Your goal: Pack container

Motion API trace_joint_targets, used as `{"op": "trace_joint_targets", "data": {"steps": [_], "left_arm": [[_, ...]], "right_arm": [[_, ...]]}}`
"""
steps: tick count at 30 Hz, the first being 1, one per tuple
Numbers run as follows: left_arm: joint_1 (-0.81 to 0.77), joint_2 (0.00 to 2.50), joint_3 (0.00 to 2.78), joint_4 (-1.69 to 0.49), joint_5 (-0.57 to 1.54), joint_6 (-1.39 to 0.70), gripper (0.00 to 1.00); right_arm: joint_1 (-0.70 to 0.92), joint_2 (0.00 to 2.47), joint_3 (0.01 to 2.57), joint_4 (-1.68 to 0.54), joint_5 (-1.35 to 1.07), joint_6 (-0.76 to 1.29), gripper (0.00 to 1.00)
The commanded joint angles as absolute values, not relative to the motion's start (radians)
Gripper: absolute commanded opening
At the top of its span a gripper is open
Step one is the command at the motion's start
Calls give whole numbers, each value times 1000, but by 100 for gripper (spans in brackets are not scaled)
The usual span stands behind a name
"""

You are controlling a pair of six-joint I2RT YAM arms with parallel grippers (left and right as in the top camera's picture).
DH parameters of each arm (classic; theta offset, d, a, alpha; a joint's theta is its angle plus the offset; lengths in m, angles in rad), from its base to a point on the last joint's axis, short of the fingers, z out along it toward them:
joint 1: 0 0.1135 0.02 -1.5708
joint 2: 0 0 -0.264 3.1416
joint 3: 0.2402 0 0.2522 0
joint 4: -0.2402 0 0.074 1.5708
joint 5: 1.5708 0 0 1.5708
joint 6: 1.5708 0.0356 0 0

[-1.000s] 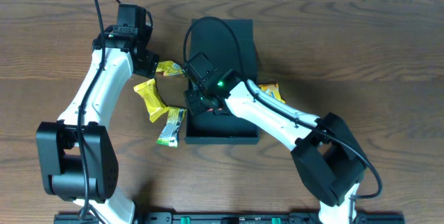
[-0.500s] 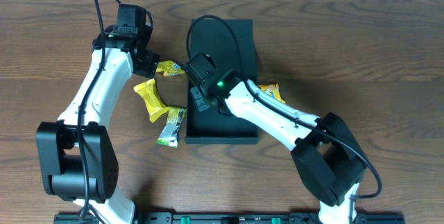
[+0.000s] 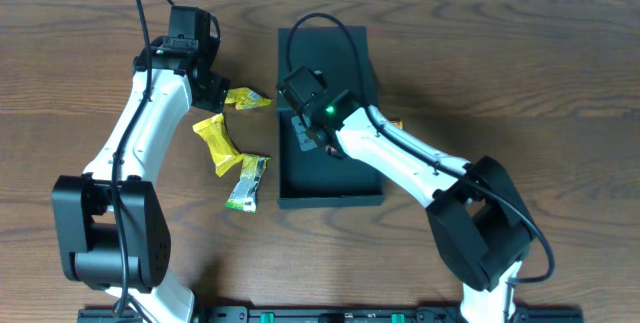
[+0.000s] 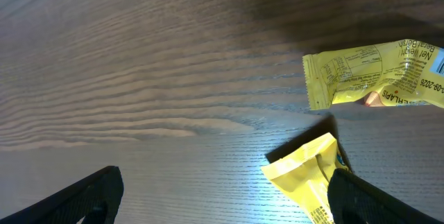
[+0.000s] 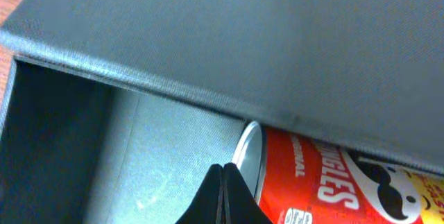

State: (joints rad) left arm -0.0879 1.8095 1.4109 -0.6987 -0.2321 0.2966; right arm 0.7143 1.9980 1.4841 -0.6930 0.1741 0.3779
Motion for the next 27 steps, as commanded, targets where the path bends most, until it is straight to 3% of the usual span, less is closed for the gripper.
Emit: {"op": "trace_joint_targets", "data": {"steps": [1, 7, 11, 14, 18, 23, 27], "left_arm": [[-88, 1819, 1435, -694, -235, 307, 95], [-88, 1819, 1435, -691, -235, 306, 95], [-88, 1819, 1435, -691, -235, 286, 95], [-88, 1819, 1435, -692, -235, 266, 95], [-88, 1819, 1435, -691, -235, 265, 95], [-88, 1819, 1435, -692, -235, 265, 95], [-88, 1819, 1435, -692, -235, 265, 95]], "right_arm": [[686, 2006, 1566, -694, 90, 345, 1], [659, 2004, 1835, -833, 97, 258, 1], [641, 2004, 1943, -1001, 381, 246, 2], [610, 2005, 1926, -1110, 456, 288, 1], [539, 2005, 1835, -1154, 401, 431, 1], [425, 2005, 1720, -1080, 117, 406, 2], [365, 2004, 1663, -1056, 86, 384, 2]]}}
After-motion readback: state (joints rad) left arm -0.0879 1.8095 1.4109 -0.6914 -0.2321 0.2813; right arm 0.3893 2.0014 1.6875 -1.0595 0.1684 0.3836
